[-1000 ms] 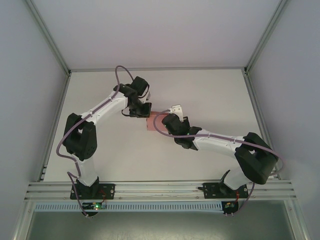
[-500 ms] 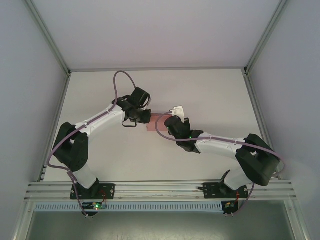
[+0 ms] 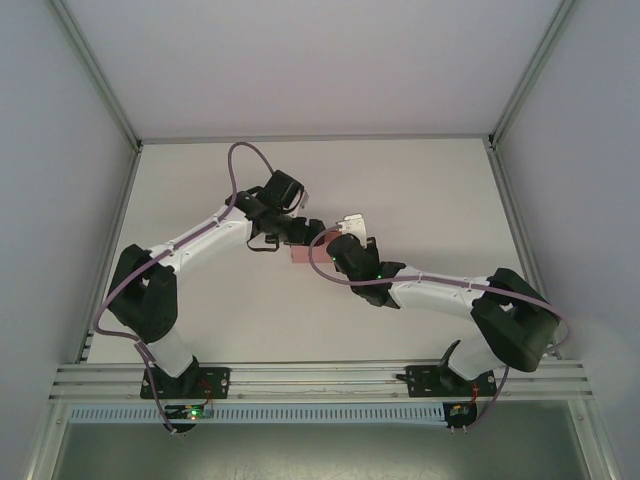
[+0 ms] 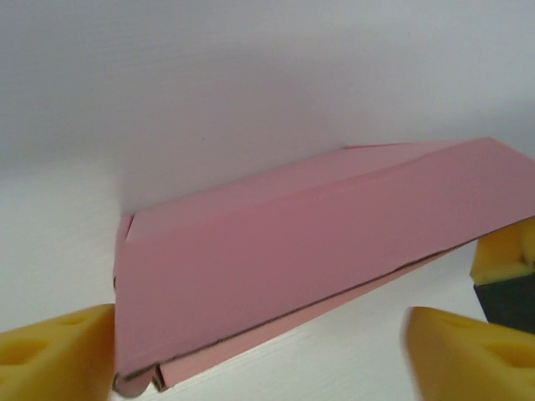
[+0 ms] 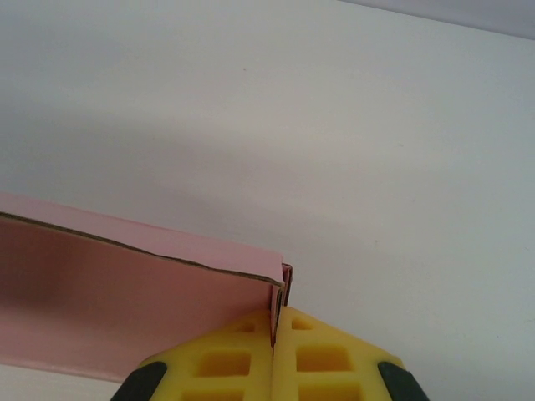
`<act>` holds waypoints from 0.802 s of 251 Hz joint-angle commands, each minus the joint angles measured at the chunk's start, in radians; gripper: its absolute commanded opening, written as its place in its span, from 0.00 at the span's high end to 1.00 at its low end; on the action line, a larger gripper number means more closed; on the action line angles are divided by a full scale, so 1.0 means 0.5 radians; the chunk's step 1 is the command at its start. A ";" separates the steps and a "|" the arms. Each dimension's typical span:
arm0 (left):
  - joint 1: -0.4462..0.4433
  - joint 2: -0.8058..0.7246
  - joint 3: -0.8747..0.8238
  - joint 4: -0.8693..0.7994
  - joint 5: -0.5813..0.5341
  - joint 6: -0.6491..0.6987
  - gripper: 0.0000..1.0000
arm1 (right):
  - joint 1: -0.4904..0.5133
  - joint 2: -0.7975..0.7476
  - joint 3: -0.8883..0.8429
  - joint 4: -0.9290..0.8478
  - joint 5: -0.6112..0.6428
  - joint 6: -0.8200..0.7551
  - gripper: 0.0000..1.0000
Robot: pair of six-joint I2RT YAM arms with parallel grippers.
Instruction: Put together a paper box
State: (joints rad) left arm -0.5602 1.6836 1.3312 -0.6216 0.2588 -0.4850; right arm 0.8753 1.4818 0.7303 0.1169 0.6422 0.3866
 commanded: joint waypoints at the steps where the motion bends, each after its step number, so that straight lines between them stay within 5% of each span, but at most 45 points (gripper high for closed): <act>1: 0.049 -0.109 -0.012 -0.012 0.021 -0.179 0.00 | 0.032 0.069 -0.033 -0.194 -0.112 -0.001 1.00; 83: 0.409 -0.316 -0.405 0.580 0.337 -0.719 0.00 | 0.035 0.100 -0.010 -0.197 -0.112 -0.008 1.00; 158: 0.423 -0.098 -0.481 0.805 0.533 -0.817 0.00 | 0.035 0.084 -0.026 -0.198 -0.097 0.018 1.00; 201: 0.427 0.000 -0.593 0.991 0.657 -0.860 0.11 | 0.038 0.070 -0.049 -0.187 -0.088 0.028 1.00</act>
State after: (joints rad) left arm -0.3511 1.6581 1.0725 -0.2222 0.5301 -0.8848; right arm 0.8753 1.4952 0.7422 0.1177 0.6422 0.3904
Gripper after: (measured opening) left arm 0.919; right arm 0.050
